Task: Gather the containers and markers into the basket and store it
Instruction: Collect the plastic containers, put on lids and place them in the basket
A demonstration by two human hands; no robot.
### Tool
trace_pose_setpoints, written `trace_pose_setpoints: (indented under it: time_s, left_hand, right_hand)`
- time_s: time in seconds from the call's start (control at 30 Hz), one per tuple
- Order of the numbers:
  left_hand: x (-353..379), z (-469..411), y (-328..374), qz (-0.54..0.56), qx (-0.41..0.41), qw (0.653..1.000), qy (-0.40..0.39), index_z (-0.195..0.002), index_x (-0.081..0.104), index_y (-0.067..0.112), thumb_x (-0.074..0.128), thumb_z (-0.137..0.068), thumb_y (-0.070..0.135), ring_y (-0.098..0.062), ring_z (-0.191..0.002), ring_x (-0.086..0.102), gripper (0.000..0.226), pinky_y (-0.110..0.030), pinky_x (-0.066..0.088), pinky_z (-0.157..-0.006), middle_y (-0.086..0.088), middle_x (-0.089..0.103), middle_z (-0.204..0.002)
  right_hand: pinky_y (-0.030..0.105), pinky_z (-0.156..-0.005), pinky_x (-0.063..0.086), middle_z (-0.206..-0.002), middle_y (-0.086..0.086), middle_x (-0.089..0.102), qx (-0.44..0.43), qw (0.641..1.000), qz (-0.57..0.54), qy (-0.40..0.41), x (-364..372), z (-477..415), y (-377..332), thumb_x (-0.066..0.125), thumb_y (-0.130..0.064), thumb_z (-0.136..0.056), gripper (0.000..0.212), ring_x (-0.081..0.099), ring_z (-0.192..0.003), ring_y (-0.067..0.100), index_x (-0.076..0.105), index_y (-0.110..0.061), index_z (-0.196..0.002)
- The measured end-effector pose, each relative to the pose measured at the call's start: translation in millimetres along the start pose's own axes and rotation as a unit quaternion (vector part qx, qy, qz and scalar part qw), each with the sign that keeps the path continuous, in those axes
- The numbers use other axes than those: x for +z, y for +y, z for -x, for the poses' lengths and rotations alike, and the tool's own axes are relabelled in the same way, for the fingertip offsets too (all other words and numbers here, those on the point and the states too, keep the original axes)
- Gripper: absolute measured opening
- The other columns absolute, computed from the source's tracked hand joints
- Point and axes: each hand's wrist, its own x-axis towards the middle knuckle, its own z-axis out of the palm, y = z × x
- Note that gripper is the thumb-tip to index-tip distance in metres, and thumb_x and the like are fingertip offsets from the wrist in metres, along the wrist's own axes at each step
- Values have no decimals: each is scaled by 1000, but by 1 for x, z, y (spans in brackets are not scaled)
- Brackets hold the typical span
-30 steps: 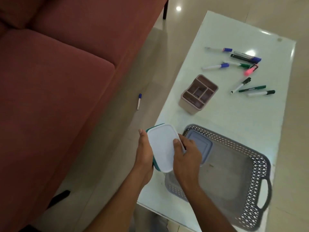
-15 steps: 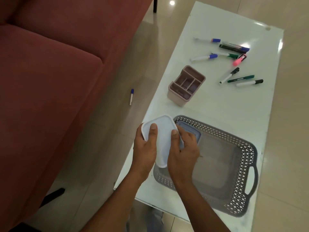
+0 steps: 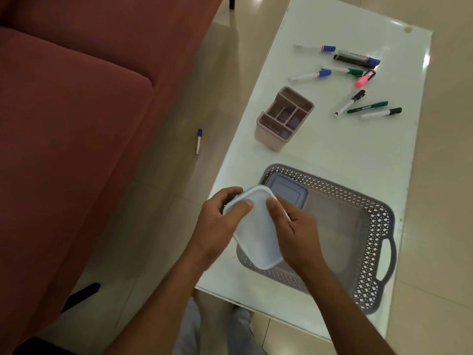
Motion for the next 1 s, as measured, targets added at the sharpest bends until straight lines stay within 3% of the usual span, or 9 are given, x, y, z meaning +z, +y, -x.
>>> trace_pose_setpoints:
  time_s: [0.1,0.17,0.3,0.4,0.47,0.6,0.8,0.93,1.0]
  left_hand:
    - [-11,-2,11,-61,38,994,-79,-118,59,47,64,-75,64,5,-101,61,47,-15,55,-76,26,65,-111]
    - [-10,0,14,-60,75,991,-97,-130,53,42,61,-80,61,0,-111,59,55,-18,55,-82,24,62,-119]
    - [-4,5,16,-5,138,986,-96,-141,41,31,58,-87,47,-10,-124,54,59,-20,52,-92,18,54,-132]
    - [2,6,19,23,157,984,-83,-141,37,32,59,-85,56,-13,-126,53,65,-23,52,-93,16,50,-135]
    - [6,6,22,9,185,981,-60,-139,39,34,58,-81,68,-14,-122,55,70,-21,54,-88,15,51,-132]
    - [8,1,25,-66,242,968,-18,-127,44,35,55,-78,74,-13,-109,60,63,-19,56,-80,17,54,-118]
    - [10,-9,25,-132,256,958,-2,-112,58,19,54,-82,57,-11,-89,63,49,-18,55,-69,12,61,-97]
    - [18,-8,25,-106,231,967,16,-103,62,23,57,-80,56,-12,-84,64,40,-22,57,-64,14,62,-89]
    - [22,-8,25,-93,219,971,25,-99,63,27,58,-80,57,-12,-83,64,36,-22,56,-63,13,64,-87]
  right_hand:
    - [18,-74,54,-110,-19,69,-79,991,104,-36,-17,-6,-5,45,-70,-87,60,65,-95,-4,64,-30,-128]
    - [25,-82,54,-118,-10,67,-132,978,157,-39,-27,-12,-11,46,-69,-88,64,63,-101,2,59,-25,-133]
    - [36,-92,51,-130,2,61,-214,953,205,-54,-39,-19,-23,55,-58,-89,65,58,-113,18,51,-19,-140]
    - [42,-96,50,-133,6,58,-231,947,214,-61,-37,-21,-29,55,-58,-88,69,56,-118,23,48,-16,-142]
    - [44,-97,50,-133,7,57,-235,947,210,-62,-36,-20,-30,52,-60,-89,70,56,-118,24,47,-15,-143]
    - [45,-94,50,-131,7,58,-238,947,207,-66,-37,-18,-30,57,-54,-89,66,56,-117,23,48,-15,-143]
    - [43,-91,52,-130,4,62,-238,946,207,-80,-42,-14,-25,68,-49,-85,67,60,-112,20,54,-11,-137]
    - [42,-88,54,-126,3,66,-233,953,179,-71,-46,-14,-22,73,-46,-80,65,63,-109,18,59,-10,-132]
    - [37,-86,56,-119,-6,69,-181,977,103,-45,-46,-12,-21,76,-48,-77,60,66,-105,12,64,-17,-126]
